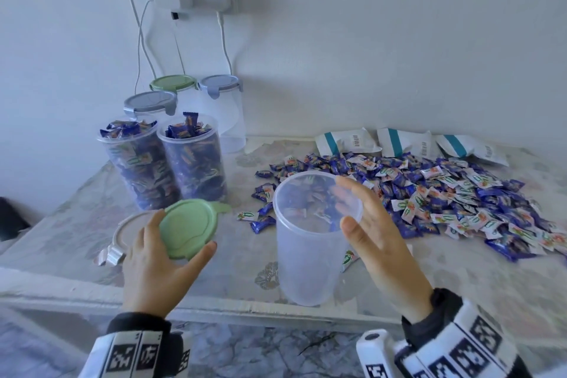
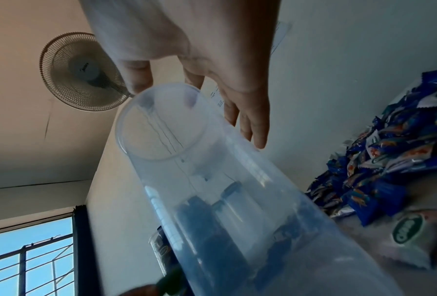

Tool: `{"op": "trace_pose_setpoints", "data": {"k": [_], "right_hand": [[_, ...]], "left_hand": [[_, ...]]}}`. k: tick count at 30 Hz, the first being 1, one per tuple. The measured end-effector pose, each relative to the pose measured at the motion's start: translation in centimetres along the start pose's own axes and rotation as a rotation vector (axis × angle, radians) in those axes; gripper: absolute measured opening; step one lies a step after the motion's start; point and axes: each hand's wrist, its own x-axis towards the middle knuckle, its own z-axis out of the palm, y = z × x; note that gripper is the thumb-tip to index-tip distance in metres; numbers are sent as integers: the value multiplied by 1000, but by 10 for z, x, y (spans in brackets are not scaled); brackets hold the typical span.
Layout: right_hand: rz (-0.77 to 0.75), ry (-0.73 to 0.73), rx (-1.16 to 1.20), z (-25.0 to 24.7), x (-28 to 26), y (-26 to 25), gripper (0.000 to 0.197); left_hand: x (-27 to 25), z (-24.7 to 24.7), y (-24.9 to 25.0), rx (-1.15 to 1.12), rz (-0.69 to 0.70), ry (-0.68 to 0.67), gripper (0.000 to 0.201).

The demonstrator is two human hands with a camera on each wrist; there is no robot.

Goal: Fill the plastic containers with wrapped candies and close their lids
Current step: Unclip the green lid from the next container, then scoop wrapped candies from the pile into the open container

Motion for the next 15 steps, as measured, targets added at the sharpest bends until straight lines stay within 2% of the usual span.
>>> {"op": "trace_pose_setpoints", "data": {"k": [2, 6, 9, 11, 13, 15], "right_hand": [[-7, 13, 33, 1, -1, 1, 73], [10, 18, 48, 3, -2, 1, 69], [18, 33, 19, 3, -1, 2, 69], [10, 18, 22, 3, -1, 4, 72], [19, -8, 60, 2, -1, 6, 77], [29, -28, 86, 0, -1, 8, 80]], "left_hand": [[6, 6, -16, 140, -74, -55, 114], [20, 17, -34, 357, -161, -135, 103], [27, 22, -34, 406, -202, -149, 102], [26, 22, -22, 273, -116, -75, 88], [20, 21, -4, 32, 58, 12, 69], [7, 19, 17, -240, 225, -20, 61]]}}
